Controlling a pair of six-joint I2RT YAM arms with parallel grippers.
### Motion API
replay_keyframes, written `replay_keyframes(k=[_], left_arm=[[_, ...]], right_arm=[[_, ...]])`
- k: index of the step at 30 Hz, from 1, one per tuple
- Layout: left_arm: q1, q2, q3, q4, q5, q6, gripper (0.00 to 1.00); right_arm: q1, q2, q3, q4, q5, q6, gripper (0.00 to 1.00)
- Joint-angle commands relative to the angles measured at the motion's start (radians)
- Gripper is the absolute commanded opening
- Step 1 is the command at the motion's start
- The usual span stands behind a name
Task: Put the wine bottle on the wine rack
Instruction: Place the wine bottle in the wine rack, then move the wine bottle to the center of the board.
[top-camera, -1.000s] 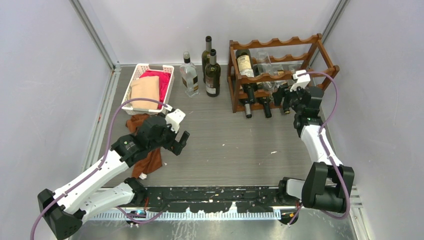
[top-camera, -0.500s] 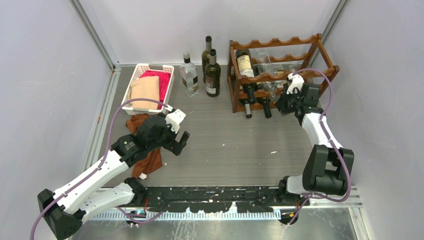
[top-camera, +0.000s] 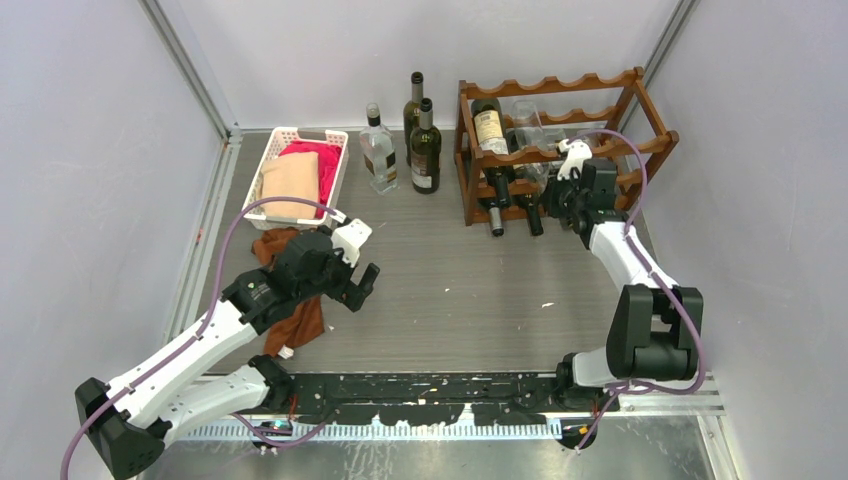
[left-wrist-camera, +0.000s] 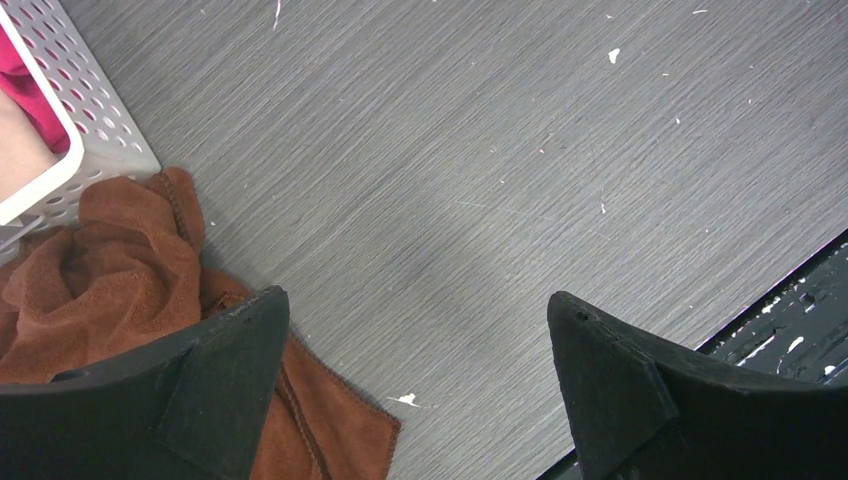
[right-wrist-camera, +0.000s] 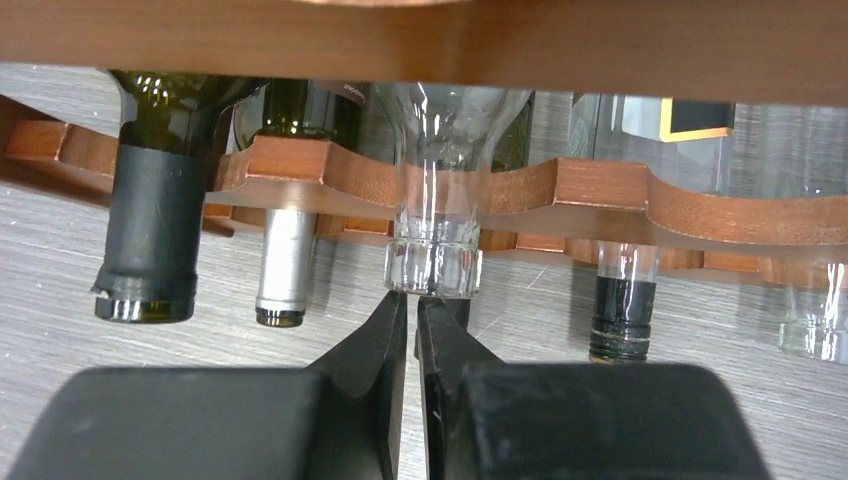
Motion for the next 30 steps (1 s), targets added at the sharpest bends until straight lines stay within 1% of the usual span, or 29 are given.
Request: replay_keyframes(k=[1, 4, 8, 11, 13, 15, 16, 19, 20, 22, 23, 24, 25, 27, 30], left_arm=[[0.004, -0.004, 0.011, 0.014, 0.016, 0.006, 1.0], [0.004, -0.004, 0.011, 0.016, 0.017, 0.006, 1.0], [0.004, -0.002, 0.011, 0.015, 0.018, 0.005, 1.0], [0.004, -0.007, 0.012, 0.015, 0.022, 0.003, 1.0], [0.004, -0.019, 0.017, 0.021, 0.047, -0.011, 1.0], [0.004, -0.034, 0.026, 0.046, 0.076, -0.047, 1.0], [0.004, -0.043, 0.027, 0.068, 0.103, -0.076, 1.0], [0.004, -0.062, 0.002, 0.206, 0.169, -0.175, 1.0], [0.004, -0.059, -0.006, 0.249, 0.182, -0.207, 1.0], [0.004, -0.038, -0.01, 0.322, 0.187, -0.255, 1.0], [0.006, -0.02, -0.009, 0.357, 0.171, -0.266, 1.0], [0.01, 0.003, -0.005, 0.386, 0.138, -0.265, 1.0], [0.019, 0.028, 0.001, 0.417, 0.113, -0.257, 1.0], [0.068, 0.079, 0.016, 0.479, 0.077, -0.248, 1.0], [0.188, 0.138, -0.002, 0.67, 0.125, -0.234, 1.0]], right_arm=[[0.009, 0.012, 0.042, 0.116, 0.056, 0.025, 0.15], [0.01, 0.029, 0.051, 0.124, 0.056, 0.018, 0.15], [0.011, 0.037, 0.076, 0.068, 0.028, -0.013, 0.15], [0.009, 0.009, 0.097, -0.078, -0.035, -0.109, 0.17], [0.007, -0.023, 0.116, -0.212, -0.074, -0.193, 0.2], [-0.005, -0.064, 0.127, -0.322, -0.13, -0.246, 0.25], [-0.006, -0.082, 0.13, -0.369, -0.136, -0.265, 0.29], [-0.006, -0.131, 0.138, -0.502, -0.167, -0.321, 0.41], [-0.006, -0.148, 0.141, -0.54, -0.174, -0.324, 0.46], [-0.006, -0.187, 0.149, -0.6, -0.204, -0.332, 0.64], [-0.006, -0.206, 0.15, -0.622, -0.221, -0.329, 0.76], [-0.006, -0.224, 0.147, -0.632, -0.255, -0.327, 0.97], [-0.007, -0.242, 0.137, -0.636, -0.303, -0.323, 0.99], [-0.012, -0.274, 0.101, -0.63, -0.406, -0.308, 1.0], [-0.034, -0.294, 0.056, -0.65, -0.516, -0.348, 1.0]])
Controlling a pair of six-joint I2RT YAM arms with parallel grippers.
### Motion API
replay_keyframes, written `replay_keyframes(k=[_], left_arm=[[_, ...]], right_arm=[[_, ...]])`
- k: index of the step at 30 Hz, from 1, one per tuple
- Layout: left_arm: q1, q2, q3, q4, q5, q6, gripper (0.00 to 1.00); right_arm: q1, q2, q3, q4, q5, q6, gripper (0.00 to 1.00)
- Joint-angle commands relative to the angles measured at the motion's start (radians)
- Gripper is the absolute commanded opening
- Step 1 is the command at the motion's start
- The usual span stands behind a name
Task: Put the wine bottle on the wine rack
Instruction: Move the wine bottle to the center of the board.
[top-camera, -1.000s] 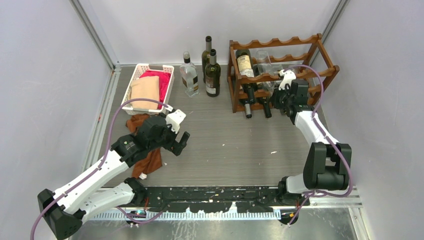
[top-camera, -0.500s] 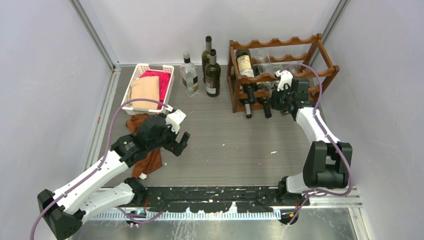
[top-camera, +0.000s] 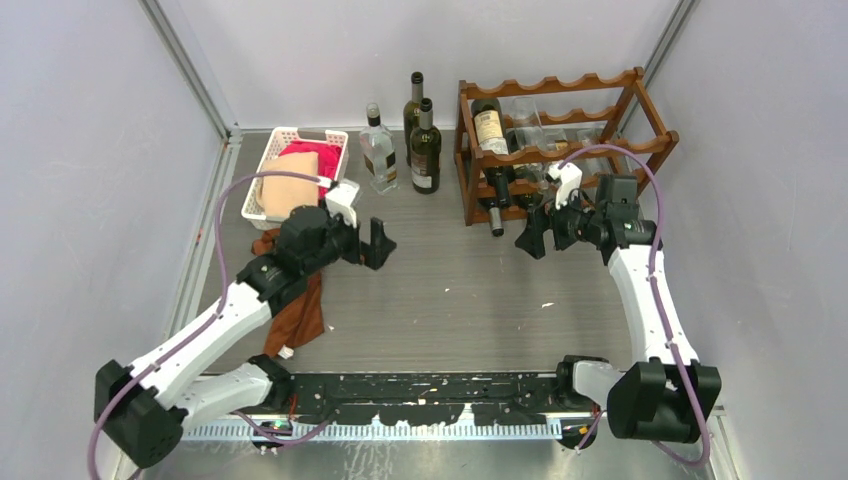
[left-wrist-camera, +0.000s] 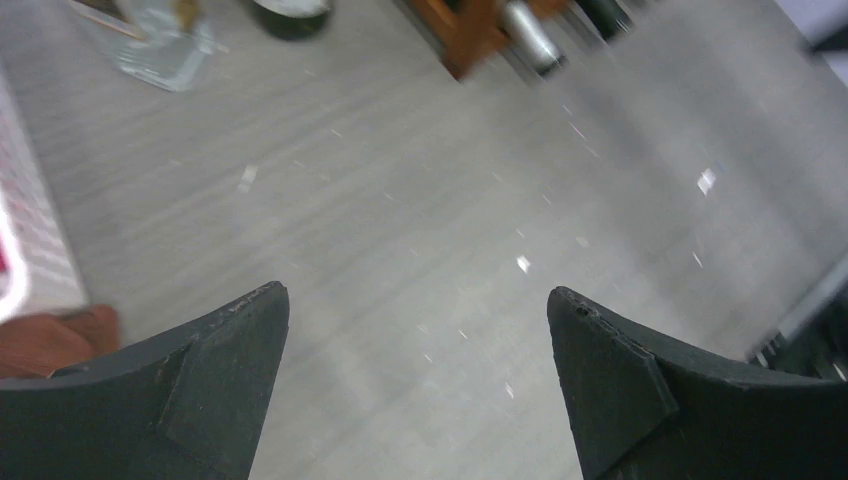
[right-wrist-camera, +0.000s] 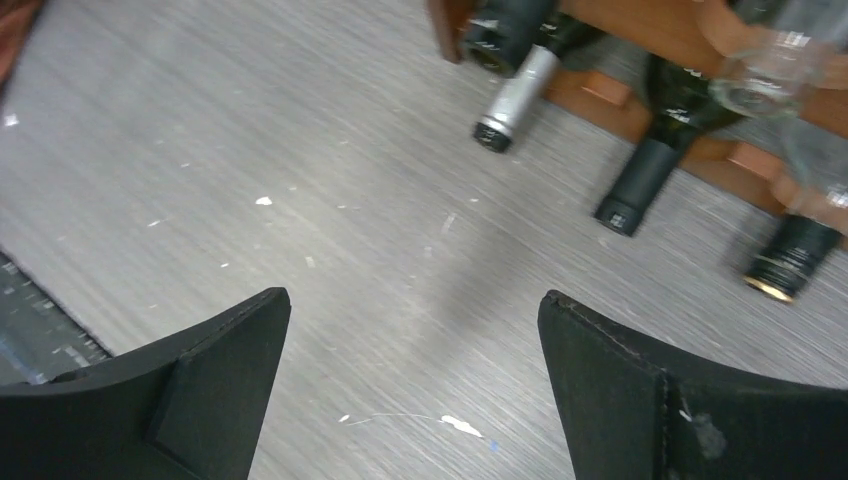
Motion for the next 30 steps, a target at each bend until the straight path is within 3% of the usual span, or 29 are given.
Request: replay_keyframes(k=[1, 7, 12, 15, 18, 22, 30], left_arm=[[0.159, 0.075, -0.005, 0.368, 0.015, -0.009, 1.0], [0.331, 0.322, 0.128, 0.461, 0.218, 0.05, 1.0], [0.347, 0.453, 0.233, 0.508, 0.48, 0.087, 0.99], [0.335, 0.508, 0.267, 0.63, 0.555, 0.037, 0.97], [0.276, 0.564, 0.316, 0.667, 0.48, 0.09, 0.95], [0.228, 0.654, 0.449, 0.582, 0.299, 0.133, 0.91], [0.185, 0.843, 0.68, 0.571, 0.14, 0.172, 0.9]], right_arm=[[-0.029, -0.039, -0.045, -0.066, -0.222, -0.062, 1.0], [-0.046, -0.016, -0.025, -0.12, -0.284, -0.103, 1.0], [-0.046, -0.018, -0.021, -0.116, -0.268, -0.096, 1.0], [-0.046, -0.012, -0.019, -0.115, -0.264, -0.093, 1.0], [-0.046, -0.005, -0.014, -0.117, -0.271, -0.088, 1.0], [-0.046, -0.008, -0.019, -0.11, -0.262, -0.09, 1.0], [-0.046, 0.005, -0.021, -0.108, -0.267, -0.086, 1.0]])
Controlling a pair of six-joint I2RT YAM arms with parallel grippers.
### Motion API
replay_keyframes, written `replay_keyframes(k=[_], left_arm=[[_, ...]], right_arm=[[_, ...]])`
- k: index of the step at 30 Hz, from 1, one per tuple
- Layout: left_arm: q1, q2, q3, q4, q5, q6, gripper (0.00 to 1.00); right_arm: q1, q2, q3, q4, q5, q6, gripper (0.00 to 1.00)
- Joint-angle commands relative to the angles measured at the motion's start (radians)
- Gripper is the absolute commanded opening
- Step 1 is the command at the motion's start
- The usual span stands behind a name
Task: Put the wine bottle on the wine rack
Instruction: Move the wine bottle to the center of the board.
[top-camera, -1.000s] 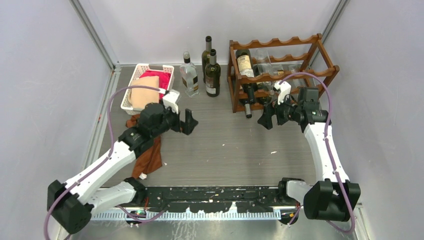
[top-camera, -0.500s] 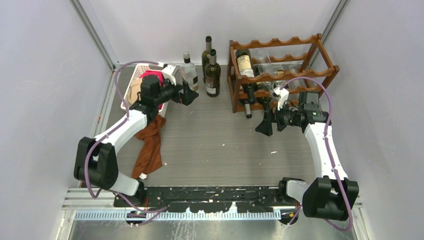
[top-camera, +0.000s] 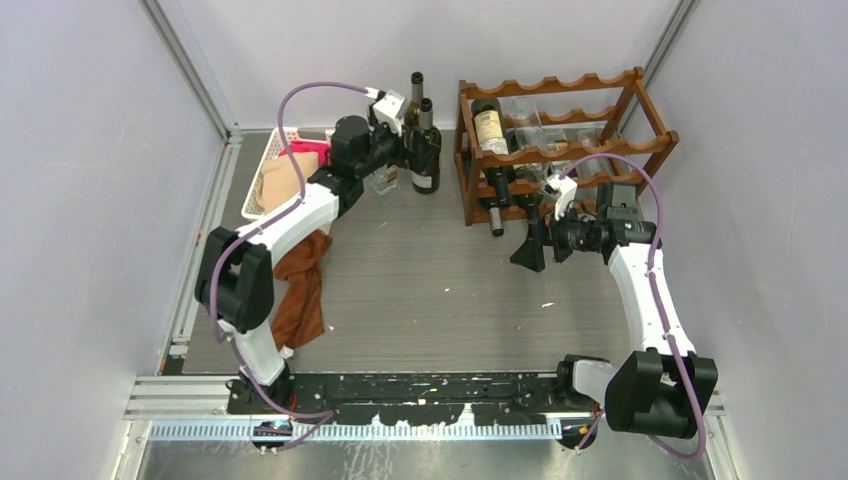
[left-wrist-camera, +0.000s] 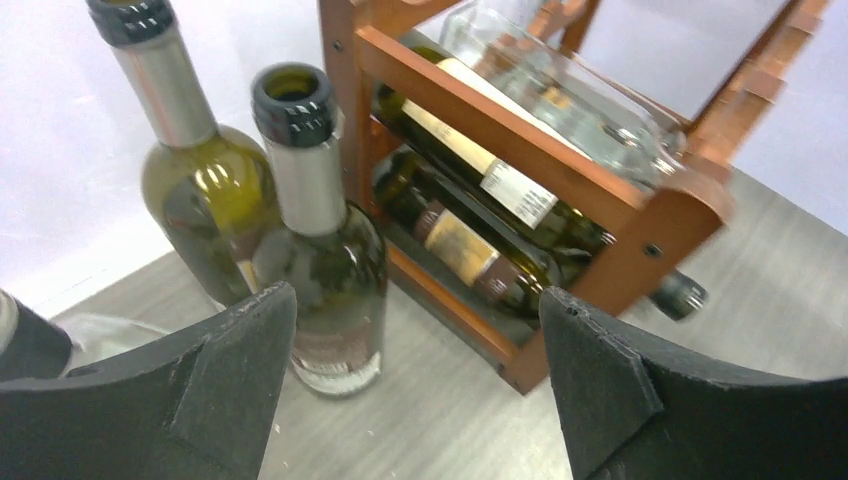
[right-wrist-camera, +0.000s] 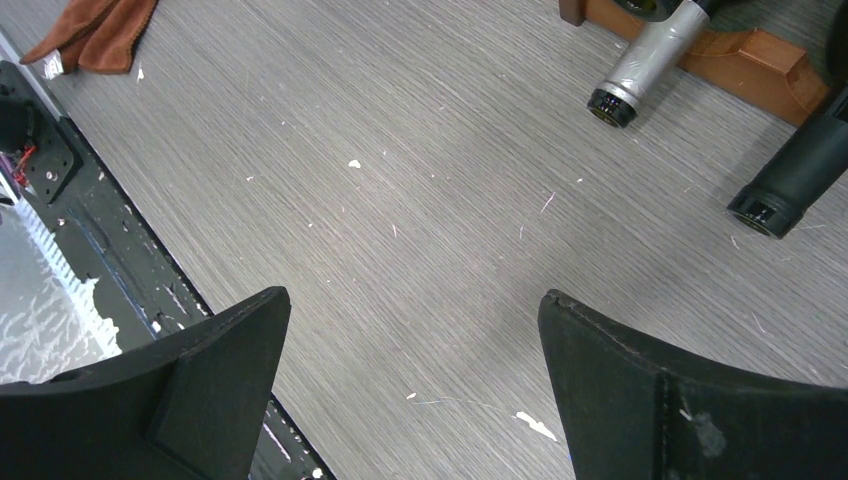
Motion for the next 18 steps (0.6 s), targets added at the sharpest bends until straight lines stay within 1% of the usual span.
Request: replay_keyframes(k=[1, 5, 9, 10, 15, 17, 18], left_arm=[[0.001, 0.078, 0.153, 0.028, -0.114, 0.048, 0.89], [0.0, 0.159, 0.266, -0.037, -0.146, 0.079, 0.86], [0.0, 0.232, 0.363, -0.078, -0.173, 0.092, 0.86], [0.0, 0.249, 0.383, -0.082, -0.173, 0.092, 0.84], [0.0, 0.34, 0.505, -0.145, -0.188, 0.095, 0.75], [0.0, 0.36, 0.532, -0.152, -0.189, 0.094, 0.67], [0.0, 0.364, 0.538, -0.152, -0.185, 0.093, 0.61]], right_arm=[[-0.003, 0.005, 0.027, 0.014, -0.026, -0.007, 1.0], [-0.003, 0.008, 0.027, 0.014, -0.026, -0.005, 1.0], [-0.003, 0.01, 0.027, 0.014, -0.026, -0.006, 1.0], [-0.003, 0.011, 0.027, 0.016, -0.026, -0.006, 1.0], [-0.003, 0.015, 0.027, 0.015, -0.023, -0.007, 1.0], [-0.003, 0.015, 0.026, 0.015, -0.023, -0.007, 1.0], [-0.003, 0.016, 0.027, 0.014, -0.023, -0.007, 1.0]])
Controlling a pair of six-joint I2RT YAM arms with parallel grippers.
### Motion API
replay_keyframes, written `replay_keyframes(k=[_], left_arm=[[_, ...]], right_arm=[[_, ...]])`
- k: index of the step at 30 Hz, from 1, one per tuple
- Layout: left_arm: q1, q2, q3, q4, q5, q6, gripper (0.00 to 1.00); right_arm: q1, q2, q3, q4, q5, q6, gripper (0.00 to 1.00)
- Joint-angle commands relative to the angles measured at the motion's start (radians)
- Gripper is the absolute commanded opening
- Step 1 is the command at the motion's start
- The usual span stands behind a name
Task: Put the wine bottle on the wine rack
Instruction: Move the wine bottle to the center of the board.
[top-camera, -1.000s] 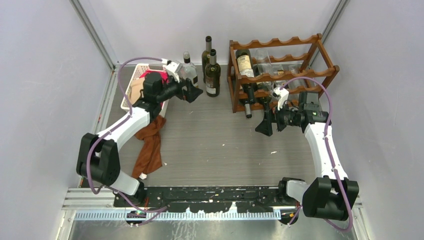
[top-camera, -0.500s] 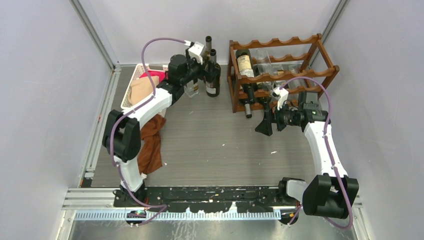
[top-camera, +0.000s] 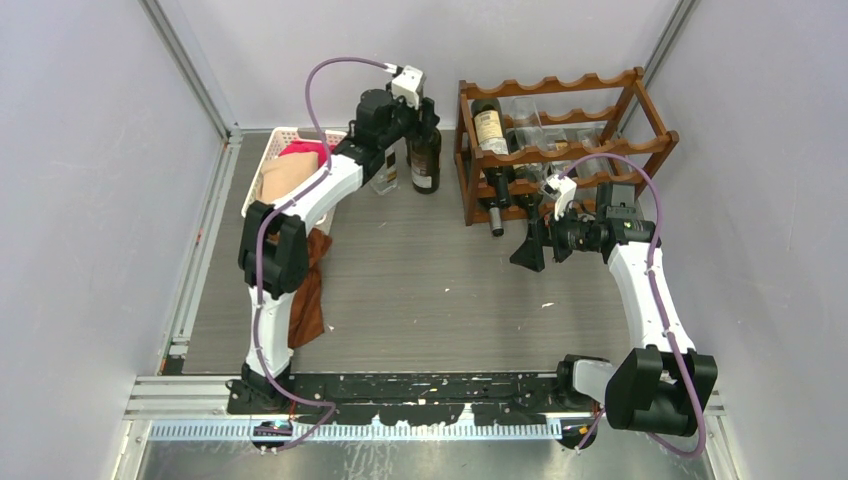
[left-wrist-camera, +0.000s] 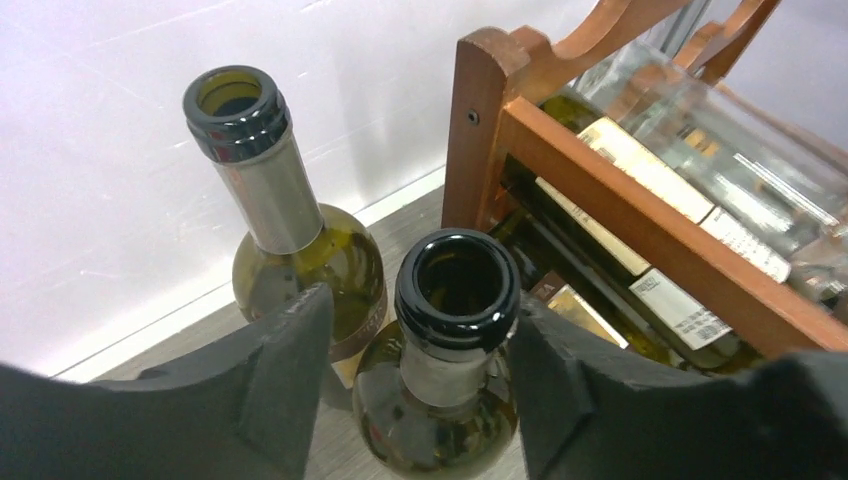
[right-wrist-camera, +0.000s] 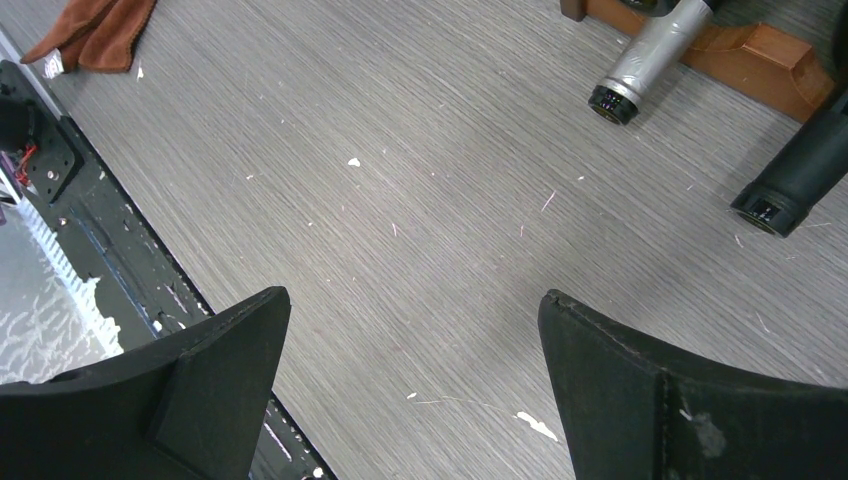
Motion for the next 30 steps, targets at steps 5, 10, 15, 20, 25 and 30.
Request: replay_keyframes(k=[5, 10, 15, 20, 25, 30], left_arm=[[0.0, -0.015, 0.043, 0.013, 0.052, 0.034, 0.07], [-0.013, -0.179, -0.116, 0.057, 0.135, 0.086, 0.0], [-0.028, -0.421, -0.328, 0.038, 0.249, 0.064, 0.0], [-0.096, -0.679, -0.573, 0.005, 0.37, 0.044, 0.0], [-0.258, -0.848, -0.798, 0.044, 0.35, 0.046, 0.0], [-0.41, -0.894, -0.886, 0.132, 0.257, 0.046, 0.0]], right_arm=[[-0.003, 0.006, 0.027, 0.014, -0.021, -0.007, 1.0], [-0.003, 0.005, 0.028, 0.011, -0.02, -0.008, 1.0], [-0.003, 0.0, 0.03, 0.007, -0.021, -0.014, 1.0], [-0.003, -0.006, 0.033, -0.007, -0.034, -0.031, 1.0], [-0.003, -0.01, 0.03, -0.016, -0.05, -0.045, 1.0], [-0.003, -0.011, 0.03, -0.031, -0.053, -0.068, 1.0]])
